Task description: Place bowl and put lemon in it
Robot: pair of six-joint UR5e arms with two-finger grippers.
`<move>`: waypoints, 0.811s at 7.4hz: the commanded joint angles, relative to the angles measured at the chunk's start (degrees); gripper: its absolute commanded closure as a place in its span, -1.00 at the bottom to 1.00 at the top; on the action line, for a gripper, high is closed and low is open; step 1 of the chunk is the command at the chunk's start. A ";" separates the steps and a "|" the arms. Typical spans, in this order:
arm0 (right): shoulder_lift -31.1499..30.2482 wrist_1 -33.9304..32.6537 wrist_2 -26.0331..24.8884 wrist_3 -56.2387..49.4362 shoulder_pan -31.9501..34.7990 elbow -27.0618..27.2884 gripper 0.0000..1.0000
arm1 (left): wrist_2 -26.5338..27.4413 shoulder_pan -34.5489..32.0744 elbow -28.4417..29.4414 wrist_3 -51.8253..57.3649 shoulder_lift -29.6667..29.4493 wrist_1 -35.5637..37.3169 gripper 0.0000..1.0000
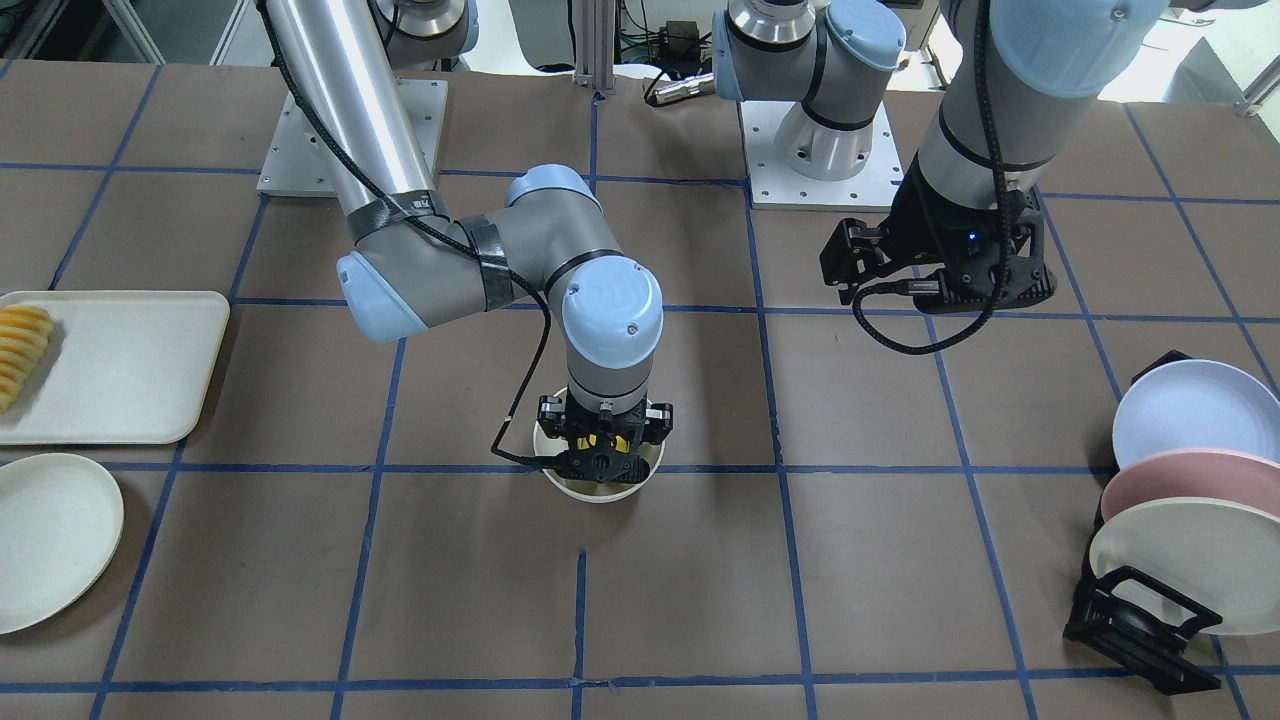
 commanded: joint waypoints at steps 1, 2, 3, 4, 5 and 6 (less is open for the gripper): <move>-6.93 1.30 -0.08 -0.29 -0.67 -0.30 -1.00 | -0.23 0.07 0.00 -0.31 0.38 0.09 -1.00; -10.88 5.92 -0.16 -0.29 -0.94 -0.65 -1.00 | -1.63 0.07 0.00 -0.31 0.38 0.09 -1.00; -15.53 9.27 -0.34 -0.38 -1.11 -0.74 -1.00 | -2.77 0.24 0.00 -0.31 0.81 0.52 -1.00; -19.50 11.48 -0.17 -0.46 -1.29 -0.48 -1.00 | -3.13 0.07 -0.26 -0.57 1.16 2.18 -1.00; -22.41 15.07 -0.25 -0.55 -1.46 -0.65 -1.00 | -3.31 0.07 -0.70 -0.31 1.60 2.28 -1.00; -26.26 19.54 -0.25 -1.16 -1.47 -0.65 -1.00 | -3.31 0.07 -1.13 -0.31 1.69 2.28 -1.00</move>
